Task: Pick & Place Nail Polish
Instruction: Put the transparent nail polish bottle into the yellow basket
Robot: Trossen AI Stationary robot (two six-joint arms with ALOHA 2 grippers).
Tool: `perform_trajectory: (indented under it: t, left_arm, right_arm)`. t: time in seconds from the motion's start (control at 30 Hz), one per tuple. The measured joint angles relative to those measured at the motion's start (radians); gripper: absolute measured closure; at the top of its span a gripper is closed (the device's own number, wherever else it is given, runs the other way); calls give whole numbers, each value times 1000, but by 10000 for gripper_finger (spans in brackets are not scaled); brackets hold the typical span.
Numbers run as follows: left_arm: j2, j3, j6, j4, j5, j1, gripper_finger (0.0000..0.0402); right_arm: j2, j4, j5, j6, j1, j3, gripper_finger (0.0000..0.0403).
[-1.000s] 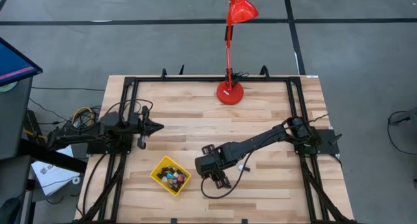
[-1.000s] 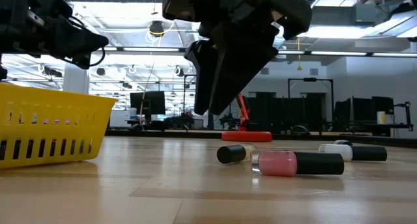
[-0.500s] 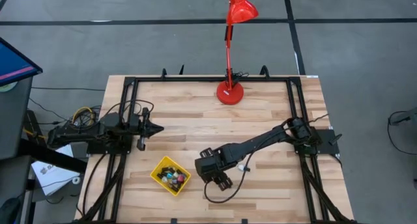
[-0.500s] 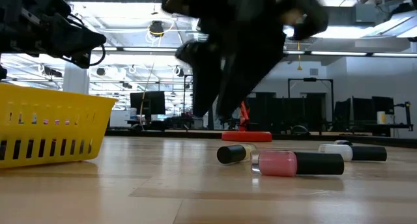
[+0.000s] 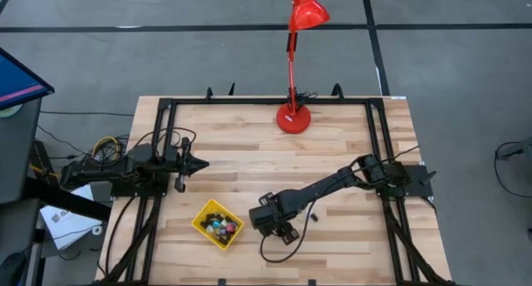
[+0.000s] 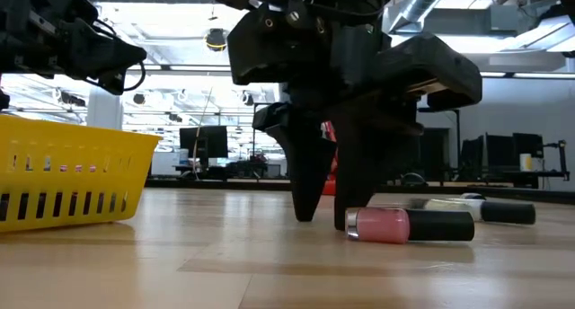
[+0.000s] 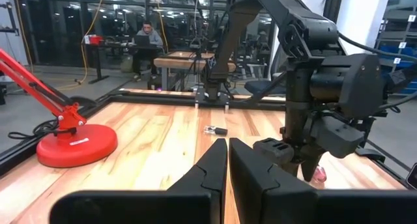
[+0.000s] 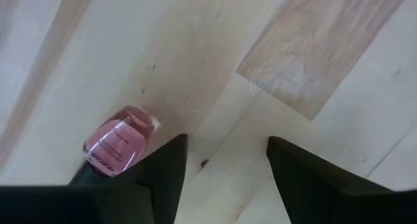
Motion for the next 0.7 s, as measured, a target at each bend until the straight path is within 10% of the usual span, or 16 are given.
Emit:
perform_trajectory:
  t: [0.37, 0.7]
  left_arm:
    - [0, 0, 0, 0, 0, 0, 389]
    - [0, 0, 0, 0, 1, 0, 389]
  right_arm:
    - [-54, -50, 4, 140, -43, -12, 238]
    - [-210, -402, 76, 950, -99, -8, 188]
